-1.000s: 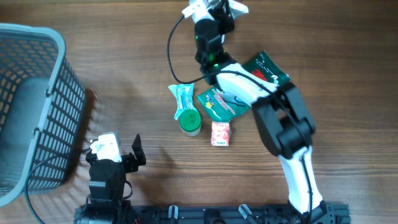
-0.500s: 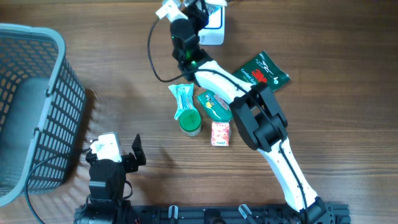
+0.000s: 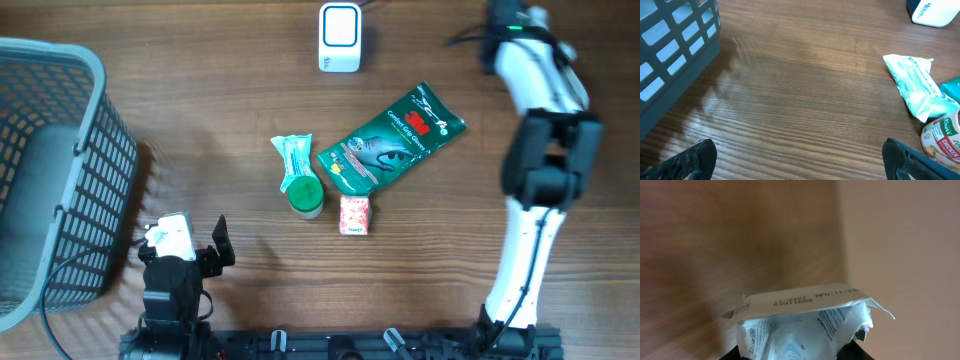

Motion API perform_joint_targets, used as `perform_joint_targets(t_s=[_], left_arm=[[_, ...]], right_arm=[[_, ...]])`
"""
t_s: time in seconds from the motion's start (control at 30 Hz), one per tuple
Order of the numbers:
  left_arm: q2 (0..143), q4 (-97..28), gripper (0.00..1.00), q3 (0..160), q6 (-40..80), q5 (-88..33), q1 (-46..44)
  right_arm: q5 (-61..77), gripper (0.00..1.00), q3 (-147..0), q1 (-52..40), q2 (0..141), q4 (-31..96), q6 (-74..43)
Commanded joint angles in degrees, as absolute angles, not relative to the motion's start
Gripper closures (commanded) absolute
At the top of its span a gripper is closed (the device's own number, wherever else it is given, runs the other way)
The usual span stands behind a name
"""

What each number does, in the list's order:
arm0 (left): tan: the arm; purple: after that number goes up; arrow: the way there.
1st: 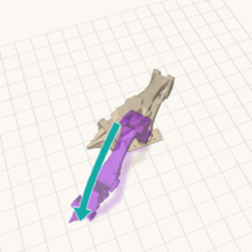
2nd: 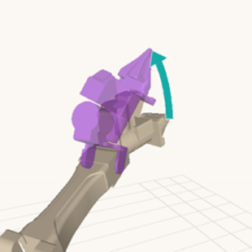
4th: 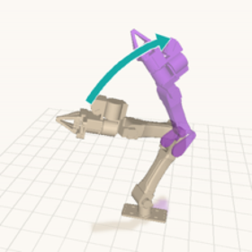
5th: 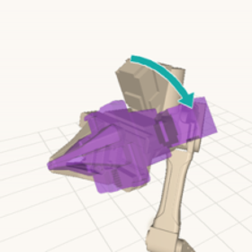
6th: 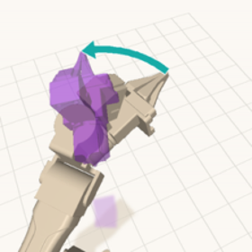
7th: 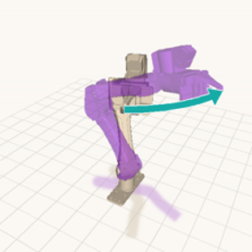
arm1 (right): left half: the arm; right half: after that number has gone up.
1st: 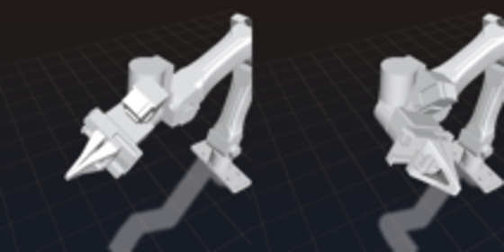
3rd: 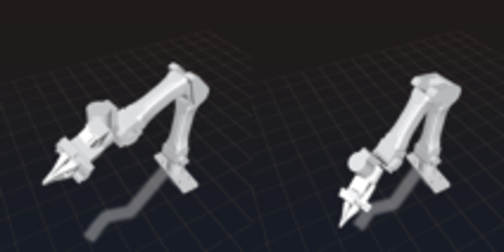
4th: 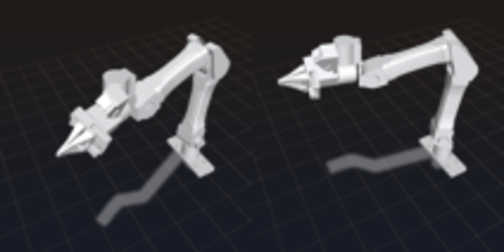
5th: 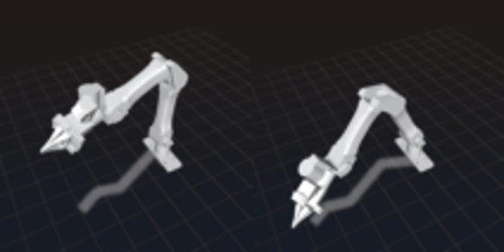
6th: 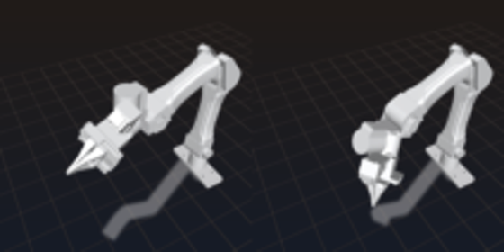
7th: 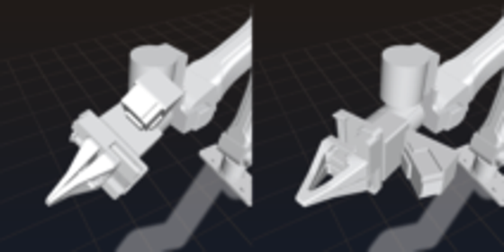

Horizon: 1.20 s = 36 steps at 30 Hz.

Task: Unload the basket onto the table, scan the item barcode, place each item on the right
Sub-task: 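Move the pouch right and drop it at the table's right edge, then reach the right gripper to the green 3M glove pack and grasp it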

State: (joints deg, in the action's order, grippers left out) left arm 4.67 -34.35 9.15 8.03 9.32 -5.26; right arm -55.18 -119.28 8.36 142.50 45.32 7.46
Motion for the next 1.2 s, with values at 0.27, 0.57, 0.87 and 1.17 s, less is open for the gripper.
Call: perform_joint_targets(t_s=[0.27,0.57,0.87,1.17], left_arm=[[4.29,-34.17,0.0,8.95,7.77,8.99,-5.45],[4.29,-34.17,0.0,8.95,7.77,8.99,-5.45],[4.29,-34.17,0.0,8.95,7.77,8.99,-5.45],[4.29,-34.17,0.0,8.95,7.77,8.99,-5.48]], right_arm=[[1.23,0.0,-122.78,27.53,129.86,58.35,-15.51],[12.51,0.0,-122.76,13.85,115.55,85.84,-27.0],[10.57,0.0,-99.09,11.57,78.5,87.66,-26.57],[23.31,0.0,-55.22,2.5,84.68,37.87,-40.64]])
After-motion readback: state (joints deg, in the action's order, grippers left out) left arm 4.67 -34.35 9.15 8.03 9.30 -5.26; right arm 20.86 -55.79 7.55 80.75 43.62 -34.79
